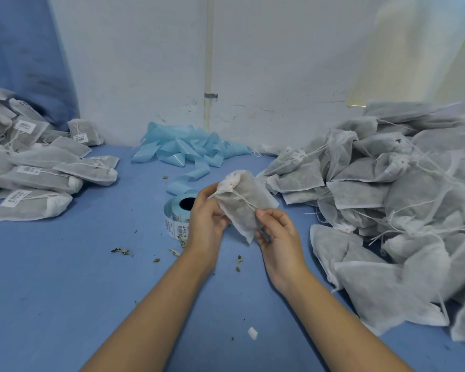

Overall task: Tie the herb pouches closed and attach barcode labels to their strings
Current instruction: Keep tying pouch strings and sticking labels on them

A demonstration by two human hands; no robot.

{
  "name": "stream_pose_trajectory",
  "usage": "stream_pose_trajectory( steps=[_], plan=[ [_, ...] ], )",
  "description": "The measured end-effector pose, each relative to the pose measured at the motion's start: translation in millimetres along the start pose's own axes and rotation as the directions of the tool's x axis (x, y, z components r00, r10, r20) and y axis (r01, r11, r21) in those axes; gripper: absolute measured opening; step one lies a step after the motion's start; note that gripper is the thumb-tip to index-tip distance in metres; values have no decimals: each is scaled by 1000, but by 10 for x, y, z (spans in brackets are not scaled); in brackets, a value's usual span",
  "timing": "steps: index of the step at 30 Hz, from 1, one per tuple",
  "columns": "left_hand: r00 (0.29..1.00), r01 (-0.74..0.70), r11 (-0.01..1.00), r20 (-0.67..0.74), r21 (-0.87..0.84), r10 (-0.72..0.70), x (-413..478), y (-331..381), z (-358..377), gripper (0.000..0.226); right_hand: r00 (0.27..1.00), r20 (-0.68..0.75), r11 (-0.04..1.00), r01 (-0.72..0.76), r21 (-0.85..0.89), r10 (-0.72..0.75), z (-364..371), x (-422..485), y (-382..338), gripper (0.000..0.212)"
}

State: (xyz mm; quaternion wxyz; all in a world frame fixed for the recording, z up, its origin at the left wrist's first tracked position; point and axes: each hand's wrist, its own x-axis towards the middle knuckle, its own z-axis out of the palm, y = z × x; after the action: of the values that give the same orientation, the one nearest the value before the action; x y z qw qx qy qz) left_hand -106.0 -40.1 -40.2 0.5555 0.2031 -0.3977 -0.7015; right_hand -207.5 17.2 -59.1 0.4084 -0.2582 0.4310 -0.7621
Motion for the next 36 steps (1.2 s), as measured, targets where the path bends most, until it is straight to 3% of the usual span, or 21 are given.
stream_pose_trajectory(
  steps=[3, 6, 8, 13, 17, 20, 22, 24, 27, 29, 33, 36],
  plan=[
    [1000, -6, 976, 27, 218, 0, -46, -113, -2, 47, 1000, -20, 1000, -8, 13, 8, -8, 6, 11, 16],
    [997, -72, 940, 23, 335, 68, -86, -169, 29, 32, 1000, -20, 1000, -2, -20, 2, 2, 9, 28, 13],
    [994, -105, 928, 6, 357, 110, -89, -167, 44, 18, 1000, -6, 999, 6, -41, -6, 6, 5, 37, 11],
    [987, -98, 954, -93, 284, 129, -63, -137, 13, 8, 998, 58, 997, 19, -80, -15, 15, -4, 47, 12],
    [973, -125, 951, -151, 284, 173, -28, -89, 15, 10, 999, 44, 986, 18, -165, -11, 25, 0, 71, 14],
    [955, -138, 906, -190, 401, 229, -19, -45, -9, 12, 1000, -21, 995, -18, -100, 16, 9, 27, 72, 15],
    [927, -160, 788, -185, 594, 327, -57, -34, -43, 11, 998, -60, 999, -31, -45, 29, 1, 47, 63, 17],
    [907, -182, 566, -85, 804, 412, -94, -48, -79, 24, 997, -78, 999, -31, -37, 28, -1, 56, 65, 18],
    [920, -152, 275, 34, 949, 390, -121, -71, -113, 19, 996, -82, 997, -25, -66, 20, 6, 56, 73, 17],
    [935, -116, 190, 43, 975, 352, -93, -99, -150, 21, 997, -80, 996, -25, -86, 18, -1, 61, 83, 17],
    [958, -99, 250, 24, 963, 287, -62, -129, -212, 32, 998, -64, 989, -19, -145, 10, 5, 63, 89, 15],
    [971, -195, 398, 121, 896, 204, -66, -130, -224, 20, 994, -64, 933, 64, -354, -93, 11, 41, 116, 13]
  ],
)
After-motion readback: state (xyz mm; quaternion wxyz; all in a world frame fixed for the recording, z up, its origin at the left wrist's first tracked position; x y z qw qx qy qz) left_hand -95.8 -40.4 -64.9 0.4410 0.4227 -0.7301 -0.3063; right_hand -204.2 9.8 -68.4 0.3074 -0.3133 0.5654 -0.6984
